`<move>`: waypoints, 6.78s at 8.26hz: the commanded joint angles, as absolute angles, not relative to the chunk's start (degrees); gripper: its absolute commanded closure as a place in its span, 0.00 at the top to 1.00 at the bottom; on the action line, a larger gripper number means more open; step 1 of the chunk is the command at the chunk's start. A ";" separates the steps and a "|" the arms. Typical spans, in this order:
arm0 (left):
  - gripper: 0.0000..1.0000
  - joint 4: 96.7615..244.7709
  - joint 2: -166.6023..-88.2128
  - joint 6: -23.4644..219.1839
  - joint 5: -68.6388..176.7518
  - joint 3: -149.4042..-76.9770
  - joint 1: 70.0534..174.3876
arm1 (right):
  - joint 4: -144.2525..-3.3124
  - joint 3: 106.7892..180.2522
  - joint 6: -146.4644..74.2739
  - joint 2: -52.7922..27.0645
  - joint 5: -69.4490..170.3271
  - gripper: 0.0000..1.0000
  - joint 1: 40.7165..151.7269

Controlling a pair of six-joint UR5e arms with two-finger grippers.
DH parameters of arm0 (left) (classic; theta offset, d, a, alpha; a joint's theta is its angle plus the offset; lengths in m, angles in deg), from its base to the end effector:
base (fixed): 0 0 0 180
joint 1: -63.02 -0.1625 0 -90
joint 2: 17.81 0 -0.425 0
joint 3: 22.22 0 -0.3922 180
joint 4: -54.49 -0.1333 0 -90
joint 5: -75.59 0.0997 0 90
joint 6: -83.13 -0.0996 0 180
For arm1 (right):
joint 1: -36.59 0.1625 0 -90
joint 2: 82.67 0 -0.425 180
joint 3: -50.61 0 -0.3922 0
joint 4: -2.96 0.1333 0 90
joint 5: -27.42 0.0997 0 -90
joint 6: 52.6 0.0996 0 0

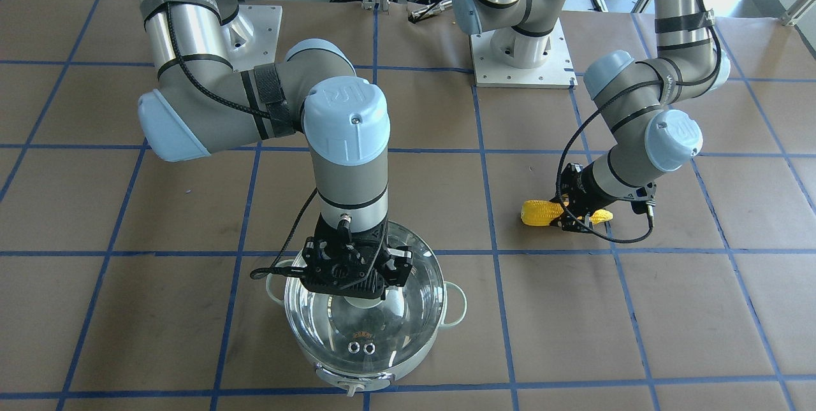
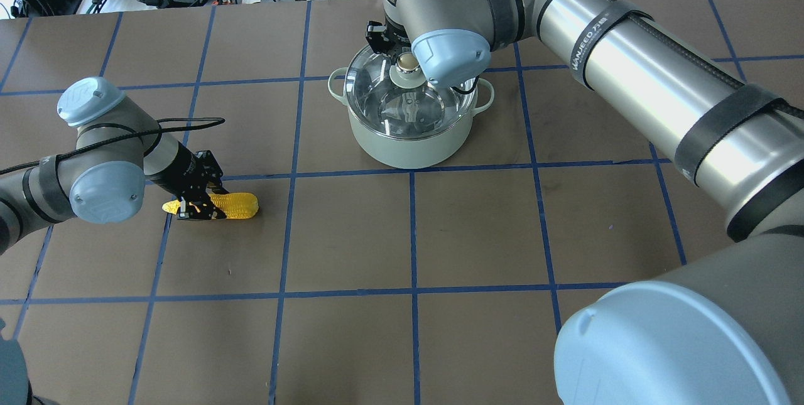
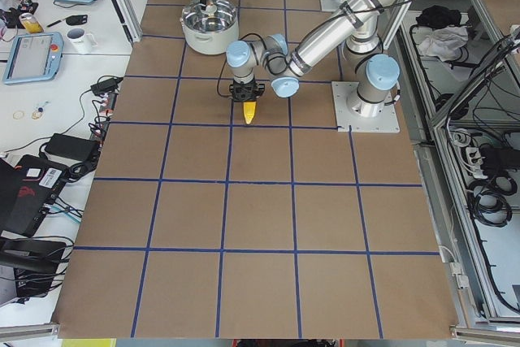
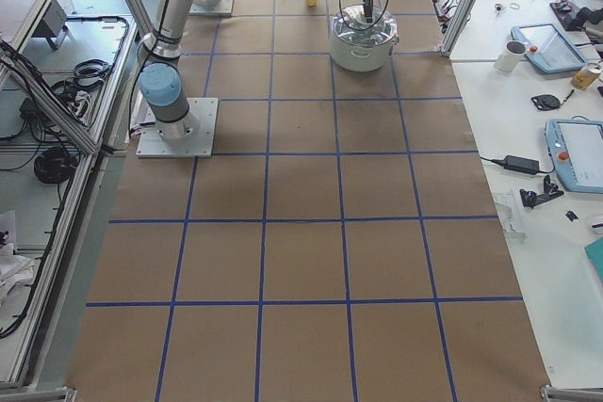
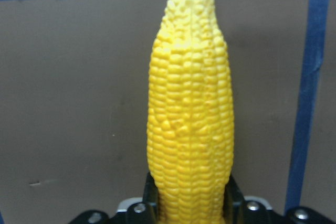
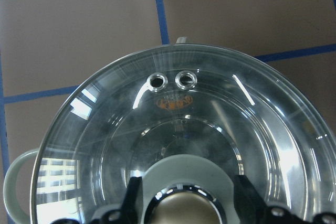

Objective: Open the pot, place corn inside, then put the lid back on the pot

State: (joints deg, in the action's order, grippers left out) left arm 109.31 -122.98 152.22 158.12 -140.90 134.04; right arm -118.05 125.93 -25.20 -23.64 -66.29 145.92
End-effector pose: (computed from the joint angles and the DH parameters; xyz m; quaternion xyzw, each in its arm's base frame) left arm 0.0171 -0.4993 0.1883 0.6952 -0.7119 -0.0958 0.0269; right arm 0.3570 -0.6344 0.3461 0.0739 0.9885 -0.1303 0.0213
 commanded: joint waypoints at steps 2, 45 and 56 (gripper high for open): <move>0.01 110.38 -120.83 151.95 157.68 -140.43 134.22 | -117.97 125.94 -24.91 -23.70 -65.75 0.46 145.93; 0.86 104.67 -138.49 186.66 143.44 -107.56 166.30 | -86.68 137.27 -50.05 9.53 -62.32 0.32 129.23; 1.00 116.68 -127.97 145.63 143.44 -107.21 157.64 | -100.97 135.61 -41.81 1.56 -61.44 0.31 133.50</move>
